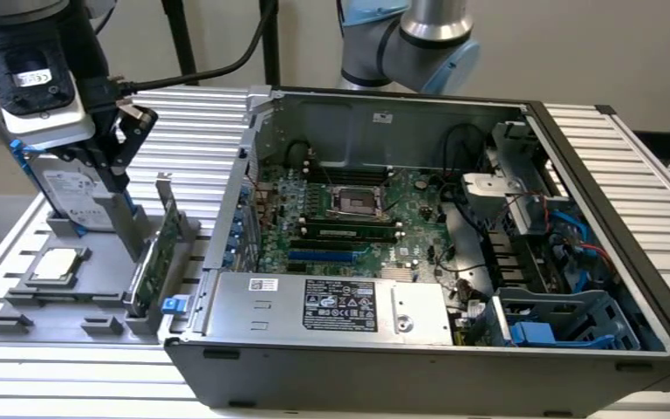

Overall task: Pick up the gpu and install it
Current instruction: 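Reach for the gpu, then pick up the gpu and move the gpu toward the slot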

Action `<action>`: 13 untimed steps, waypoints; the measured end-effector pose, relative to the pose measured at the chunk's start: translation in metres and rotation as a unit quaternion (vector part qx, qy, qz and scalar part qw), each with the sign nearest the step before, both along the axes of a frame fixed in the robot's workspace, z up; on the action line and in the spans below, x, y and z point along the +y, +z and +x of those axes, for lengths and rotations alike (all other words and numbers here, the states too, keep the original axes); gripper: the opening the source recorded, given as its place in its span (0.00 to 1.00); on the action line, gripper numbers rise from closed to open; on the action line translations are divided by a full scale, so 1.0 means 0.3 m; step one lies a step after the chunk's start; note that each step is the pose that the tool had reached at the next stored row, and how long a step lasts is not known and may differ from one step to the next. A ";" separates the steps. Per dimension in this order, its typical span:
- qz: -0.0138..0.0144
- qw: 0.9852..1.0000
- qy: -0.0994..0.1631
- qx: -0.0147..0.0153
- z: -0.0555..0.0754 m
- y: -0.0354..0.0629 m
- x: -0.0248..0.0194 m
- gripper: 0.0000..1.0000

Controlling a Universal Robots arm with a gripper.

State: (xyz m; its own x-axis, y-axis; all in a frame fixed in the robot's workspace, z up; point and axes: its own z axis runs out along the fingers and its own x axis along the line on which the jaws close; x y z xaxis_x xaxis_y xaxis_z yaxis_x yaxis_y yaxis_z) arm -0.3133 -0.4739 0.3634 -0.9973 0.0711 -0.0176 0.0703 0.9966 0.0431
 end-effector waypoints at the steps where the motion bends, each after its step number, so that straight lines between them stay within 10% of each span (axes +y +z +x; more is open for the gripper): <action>1: 0.000 1.000 0.000 0.000 0.000 0.000 0.000 0.11; 13: 0.000 1.000 0.000 0.000 0.000 0.000 0.000 0.11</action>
State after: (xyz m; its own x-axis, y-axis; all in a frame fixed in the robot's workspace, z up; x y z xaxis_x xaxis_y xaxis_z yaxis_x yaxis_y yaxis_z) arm -0.3133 -0.4740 0.3635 -0.9973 0.0711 -0.0175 0.0703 0.9966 0.0430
